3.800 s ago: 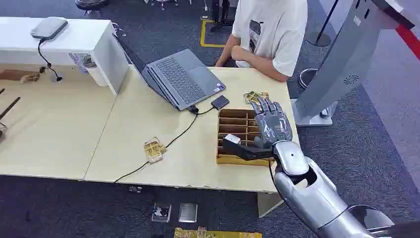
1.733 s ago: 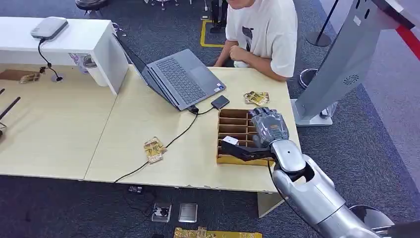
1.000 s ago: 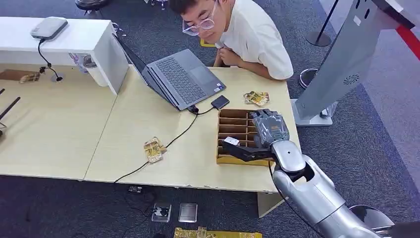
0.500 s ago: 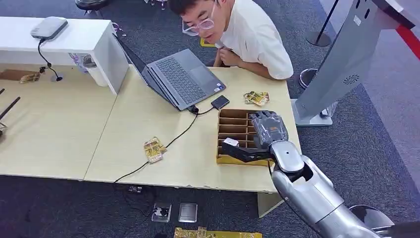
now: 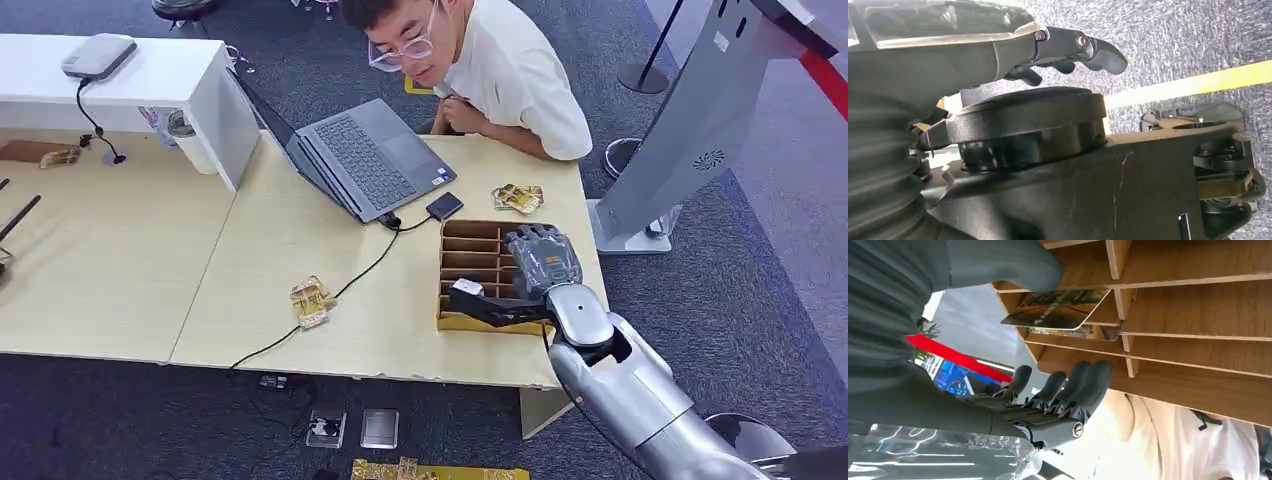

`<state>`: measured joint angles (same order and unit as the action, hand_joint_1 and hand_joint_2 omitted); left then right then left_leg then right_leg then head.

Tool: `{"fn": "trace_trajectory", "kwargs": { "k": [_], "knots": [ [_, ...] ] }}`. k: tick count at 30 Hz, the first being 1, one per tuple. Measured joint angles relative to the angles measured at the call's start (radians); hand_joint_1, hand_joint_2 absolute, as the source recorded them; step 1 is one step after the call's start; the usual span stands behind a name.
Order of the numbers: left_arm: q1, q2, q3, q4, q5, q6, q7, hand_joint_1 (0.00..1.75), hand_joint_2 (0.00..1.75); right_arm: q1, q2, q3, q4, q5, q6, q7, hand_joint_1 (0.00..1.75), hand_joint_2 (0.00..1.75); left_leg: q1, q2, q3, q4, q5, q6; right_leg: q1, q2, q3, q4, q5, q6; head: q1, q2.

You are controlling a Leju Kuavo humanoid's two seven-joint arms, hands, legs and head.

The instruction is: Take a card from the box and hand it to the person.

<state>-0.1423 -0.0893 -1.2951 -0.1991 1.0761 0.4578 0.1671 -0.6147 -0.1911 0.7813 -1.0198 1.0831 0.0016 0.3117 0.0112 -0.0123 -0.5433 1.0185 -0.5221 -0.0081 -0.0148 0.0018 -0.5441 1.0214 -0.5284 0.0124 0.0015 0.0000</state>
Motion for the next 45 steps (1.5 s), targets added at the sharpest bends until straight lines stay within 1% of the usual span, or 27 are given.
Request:
{"fn": "trace_trajectory", "kwargs": {
  "k": [2,6,8,9,10,13,17,18,21,23,24,25,26,27,28,29,30,32,33,34,35,36,39,42,43,44,45],
  "knots": [
    [0.0,0.0,0.0,0.0,0.0,0.0,0.001,0.0,1.75,-0.001,0.0,0.0,0.003,0.0,0.0,-0.001,0.72,1.75,0.0,0.0,0.0,0.0,0.0,0.0,0.0,0.0,0.0,0.0,0.0,0.0,0.0,0.0],
    [0.0,0.0,0.0,0.0,0.0,0.0,0.003,0.0,1.75,-0.002,0.0,0.0,0.009,-0.001,-0.001,-0.004,0.87,1.75,0.0,0.0,0.0,0.0,0.0,0.0,0.0,0.0,0.0,0.0,0.0,0.0,0.0,0.0],
    [0.0,0.0,0.0,0.0,0.0,0.0,0.003,0.0,1.75,-0.004,0.0,0.0,0.011,-0.001,-0.001,-0.004,0.87,1.75,0.0,0.0,0.0,0.0,0.0,0.0,0.0,0.0,0.0,0.0,0.0,0.0,0.0,0.0],
    [0.0,0.0,0.0,0.0,0.0,0.0,0.003,0.0,1.75,-0.005,0.0,0.0,0.012,-0.001,-0.001,-0.005,0.91,1.75,0.0,0.0,0.0,0.0,0.0,0.0,0.0,0.0,0.0,0.0,0.0,0.0,0.0,0.0],
    [0.0,0.0,0.0,0.0,0.0,0.0,0.003,0.0,1.75,-0.006,0.0,0.0,0.013,-0.001,-0.001,-0.005,0.87,1.75,0.0,0.0,0.0,0.0,0.0,0.0,0.0,0.0,0.0,0.0,0.0,0.0,0.0,0.0],
    [0.0,0.0,-0.001,0.0,0.0,0.0,0.003,0.0,1.75,-0.008,0.0,0.0,0.016,-0.001,-0.001,-0.005,0.91,1.75,0.0,0.0,0.0,0.0,0.0,0.0,0.0,0.0,0.0,0.0,0.0,0.0,0.0,0.0],
    [0.0,0.0,-0.001,0.0,0.0,0.0,0.006,0.0,1.75,-0.011,0.0,0.0,0.019,-0.002,-0.002,-0.008,0.87,1.75,0.0,0.0,0.0,0.0,0.0,0.0,0.0,0.0,0.0,0.0,0.0,0.0,0.0,0.0],
    [0.0,0.0,-0.001,0.0,0.0,0.0,0.006,0.0,1.75,-0.011,0.0,0.0,0.02,-0.002,-0.003,-0.009,0.84,1.75,0.0,0.0,0.0,0.0,0.0,0.0,0.0,0.0,0.0,0.0,0.0,0.0,0.0,0.0],
    [0.0,0.0,-0.001,0.0,0.0,0.0,0.006,0.0,1.75,-0.012,0.0,0.0,0.022,-0.003,-0.006,-0.012,0.87,1.75,0.0,0.0,0.0,0.0,0.0,0.0,0.0,0.0,0.0,0.0,0.0,0.0,0.0,0.0],
    [0.0,0.0,-0.001,0.0,0.0,0.0,0.006,0.0,1.75,-0.012,0.001,0.0,0.023,-0.003,-0.01,-0.015,0.98,1.75,0.0,0.0,0.0,0.0,0.0,0.0,0.0,0.0,0.0,0.0,0.0,0.0,0.0,0.0],
    [0.0,0.0,-0.001,0.0,0.0,0.0,0.006,0.0,1.75,-0.012,0.001,0.0,0.024,-0.003,-0.011,-0.015,0.98,1.75,0.0,0.0,0.0,0.0,0.0,0.0,0.0,0.0,0.0,0.0,0.0,0.0,0.0,0.0],
    [-0.001,0.0,-0.001,0.0,0.0,0.0,0.006,0.0,1.75,-0.012,0.001,0.0,0.025,-0.003,-0.012,-0.015,1.03,1.75,0.0,0.0,0.0,0.0,0.0,0.0,0.0,0.0,0.0,0.0,0.0,0.0,0.0,0.0],
    [-0.001,0.0,-0.001,0.0,-0.001,0.0,0.006,0.0,1.75,-0.012,0.001,0.0,0.025,-0.004,-0.012,-0.014,1.03,1.75,0.0,0.0,0.0,0.0,0.0,0.0,0.0,0.0,0.0,0.0,0.0,0.0,0.0,0.0],
    [-0.001,0.0,-0.001,0.0,-0.001,0.0,0.006,0.0,1.75,-0.012,0.001,0.0,0.025,-0.004,-0.012,-0.014,1.15,1.75,0.0,0.0,0.0,0.0,0.0,0.0,0.0,0.0,0.0,0.0,0.0,0.0,0.0,0.0],
    [-0.001,0.0,-0.001,0.0,-0.001,0.0,0.006,0.0,1.75,-0.012,0.001,0.0,0.026,-0.004,-0.012,-0.014,1.22,1.75,0.0,0.0,0.0,0.0,0.0,0.0,0.0,0.0,0.0,0.0,0.0,0.0,0.0,0.0],
    [-0.001,0.0,-0.001,0.0,-0.001,0.0,0.006,0.0,1.75,-0.012,0.001,0.0,0.026,-0.004,-0.012,-0.014,1.34,1.75,0.0,0.0,0.0,0.0,0.0,0.0,0.0,0.0,0.0,0.0,0.0,0.0,0.0,0.0],
    [-0.001,0.0,-0.001,0.0,-0.001,0.0,0.006,0.0,1.75,-0.012,0.001,0.0,0.028,-0.004,-0.012,-0.014,1.38,1.75,0.0,0.0,0.0,0.0,0.0,0.0,0.0,0.0,0.0,0.0,0.0,0.0,0.0,0.0],
    [-0.001,0.0,-0.002,0.0,-0.001,0.0,0.008,0.0,1.75,-0.012,0.002,0.0,0.029,-0.004,-0.012,-0.015,1.4,1.75,0.0,0.0,0.0,0.0,0.0,0.0,0.0,0.0,0.0,0.0,0.0,0.0,0.0,0.0],
    [-0.001,0.0,-0.002,0.0,-0.001,-0.001,0.008,0.0,1.75,-0.013,0.002,0.0,0.03,-0.004,-0.012,-0.015,1.45,1.75,0.0,0.0,0.0,0.0,0.0,0.0,0.0,0.0,0.0,0.0,0.0,0.0,0.0,0.0],
    [-0.001,0.0,-0.002,0.0,-0.001,0.0,0.008,0.0,1.75,-0.014,0.002,0.0,0.03,-0.004,-0.012,-0.016,1.43,1.75,0.0,0.0,0.0,0.0,0.0,0.0,0.0,0.0,0.0,0.0,0.0,0.0,0.0,0.0],
    [-0.001,0.0,-0.002,0.0,-0.001,0.0,0.008,0.0,1.75,-0.015,0.003,0.0,0.031,-0.004,-0.012,-0.016,1.45,1.75,0.0,0.0,0.0,0.0,0.0,0.0,0.0,0.0,0.0,0.0,0.0,0.0,0.0,0.0],
    [-0.001,0.0,-0.002,0.0,-0.001,0.0,0.008,0.0,1.75,-0.016,0.005,0.0,0.033,-0.005,-0.013,-0.017,1.41,1.75,0.0,0.0,0.0,0.0,0.0,0.0,0.0,0.0,0.0,0.0,0.0,0.0,0.0,0.0],
    [-0.001,0.0,-0.002,0.0,-0.001,0.003,0.008,0.0,1.75,-0.02,0.011,0.001,0.037,-0.005,-0.016,-0.019,1.45,1.75,0.0,0.0,0.0,0.0,0.0,0.0,0.0,0.0,0.0,0.0,0.0,0.0,0.0,0.0],
    [-0.001,0.0,-0.002,0.0,0.0,0.005,0.008,0.0,1.75,-0.025,0.016,0.004,0.044,-0.005,-0.021,-0.022,1.45,1.75,0.0,0.0,0.0,0.0,0.0,0.0,0.0,0.0,0.0,0.0,0.0,0.0,0.0,0.0],
    [-0.001,0.0,-0.001,0.0,0.0,0.006,0.008,0.0,1.75,-0.026,0.017,0.004,0.045,-0.005,-0.022,-0.024,1.5,1.75,0.0,0.0,0.0,0.0,0.0,0.0,0.0,0.0,0.0,0.0,0.0,0.0,0.0,0.0],
    [-0.001,0.0,-0.002,0.0,0.0,0.006,0.008,0.0,1.75,-0.027,0.018,0.004,0.047,-0.005,-0.024,-0.026,1.48,1.75,0.0,0.0,0.0,0.0,0.0,0.0,0.0,0.0,0.0,0.0,0.0,0.0,0.0,0.0],
    [-0.001,0.0,-0.002,0.0,0.0,0.006,0.008,0.0,1.75,-0.029,0.019,0.005,0.049,-0.005,-0.026,-0.028,1.5,1.75,0.0,0.0,0.0,0.0,0.0,0.0,0.0,0.0,0.0,0.0,0.0,0.0,0.0,0.0]
  ]
}}
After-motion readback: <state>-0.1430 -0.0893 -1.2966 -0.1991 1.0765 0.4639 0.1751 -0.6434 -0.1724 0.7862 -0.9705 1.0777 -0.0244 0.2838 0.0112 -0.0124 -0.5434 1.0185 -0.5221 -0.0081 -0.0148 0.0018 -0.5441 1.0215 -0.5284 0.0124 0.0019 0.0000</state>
